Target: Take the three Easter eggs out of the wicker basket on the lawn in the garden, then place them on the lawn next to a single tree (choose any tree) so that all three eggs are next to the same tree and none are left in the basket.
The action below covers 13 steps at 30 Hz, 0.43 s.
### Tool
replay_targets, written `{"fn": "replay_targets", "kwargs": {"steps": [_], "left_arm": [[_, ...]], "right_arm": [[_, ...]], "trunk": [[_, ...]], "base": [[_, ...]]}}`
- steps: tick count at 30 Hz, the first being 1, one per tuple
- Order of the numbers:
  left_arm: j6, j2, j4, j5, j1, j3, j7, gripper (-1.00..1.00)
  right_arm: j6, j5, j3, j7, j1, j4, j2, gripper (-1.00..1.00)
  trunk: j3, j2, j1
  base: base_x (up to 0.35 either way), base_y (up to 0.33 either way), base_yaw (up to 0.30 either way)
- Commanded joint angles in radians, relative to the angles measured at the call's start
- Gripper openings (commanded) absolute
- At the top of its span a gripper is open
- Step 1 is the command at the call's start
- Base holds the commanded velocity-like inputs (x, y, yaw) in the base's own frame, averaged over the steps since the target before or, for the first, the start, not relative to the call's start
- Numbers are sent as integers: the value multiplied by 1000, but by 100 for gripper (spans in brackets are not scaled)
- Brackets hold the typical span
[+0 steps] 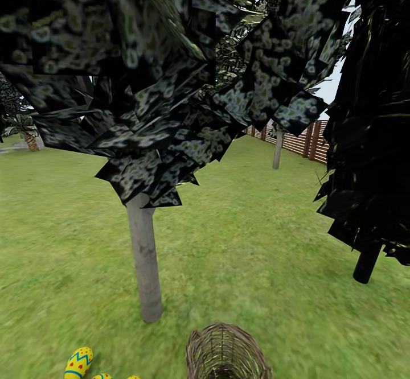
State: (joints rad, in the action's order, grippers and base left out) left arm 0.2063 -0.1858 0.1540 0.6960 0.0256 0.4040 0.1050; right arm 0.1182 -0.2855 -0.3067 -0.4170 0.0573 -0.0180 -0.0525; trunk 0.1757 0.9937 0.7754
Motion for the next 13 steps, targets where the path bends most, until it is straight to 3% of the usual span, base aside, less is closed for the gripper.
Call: {"fn": "replay_targets", "kwargs": {"steps": [1, 13], "left_arm": [[1, -1, 4, 5, 1, 9, 7, 100], [1, 2, 4, 5, 1, 8, 7, 100]], "right_arm": [[6, -11, -8, 0, 1, -2, 0, 100], [6, -11, -8, 0, 1, -2, 0, 100]], "trunk": [[1, 1, 0], [1, 1, 0]], "base": [[0, 0, 0], [0, 0, 0]]}}
